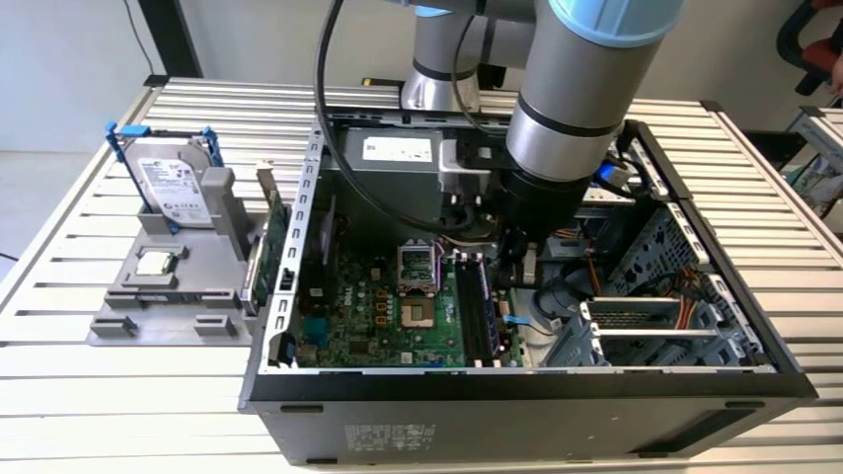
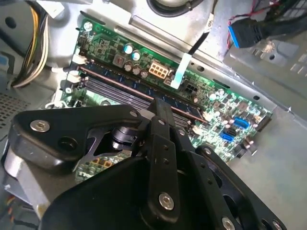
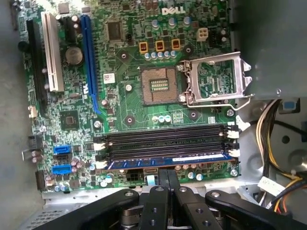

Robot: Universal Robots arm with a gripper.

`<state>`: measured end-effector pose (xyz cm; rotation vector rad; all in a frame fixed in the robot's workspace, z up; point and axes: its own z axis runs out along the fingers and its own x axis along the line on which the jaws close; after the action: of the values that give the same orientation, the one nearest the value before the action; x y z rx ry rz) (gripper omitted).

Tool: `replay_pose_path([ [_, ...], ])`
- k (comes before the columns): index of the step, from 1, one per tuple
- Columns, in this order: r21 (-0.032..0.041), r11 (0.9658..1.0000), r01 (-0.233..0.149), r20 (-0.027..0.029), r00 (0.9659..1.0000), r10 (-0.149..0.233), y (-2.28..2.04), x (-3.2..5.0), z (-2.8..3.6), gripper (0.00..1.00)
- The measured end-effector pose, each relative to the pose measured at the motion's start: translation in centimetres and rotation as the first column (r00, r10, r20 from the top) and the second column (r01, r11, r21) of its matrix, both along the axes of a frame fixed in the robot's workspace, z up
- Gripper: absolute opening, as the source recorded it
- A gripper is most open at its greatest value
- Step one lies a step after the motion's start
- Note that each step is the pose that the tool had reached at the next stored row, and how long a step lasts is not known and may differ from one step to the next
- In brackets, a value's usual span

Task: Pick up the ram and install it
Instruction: 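Press down the ram until it locks into place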

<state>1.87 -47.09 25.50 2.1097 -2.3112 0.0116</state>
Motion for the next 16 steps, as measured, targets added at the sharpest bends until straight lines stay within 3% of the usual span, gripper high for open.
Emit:
replay_pose_path([
  [7, -0.0001, 0.9994, -0.036, 0.0001, 0.9994, 0.036, 0.0, 0.0, 0.0, 0.0],
  [16, -0.0001, 0.9989, -0.047, 0.0003, 0.9989, 0.047, 0.0, 0.0, 0.0, 0.0],
])
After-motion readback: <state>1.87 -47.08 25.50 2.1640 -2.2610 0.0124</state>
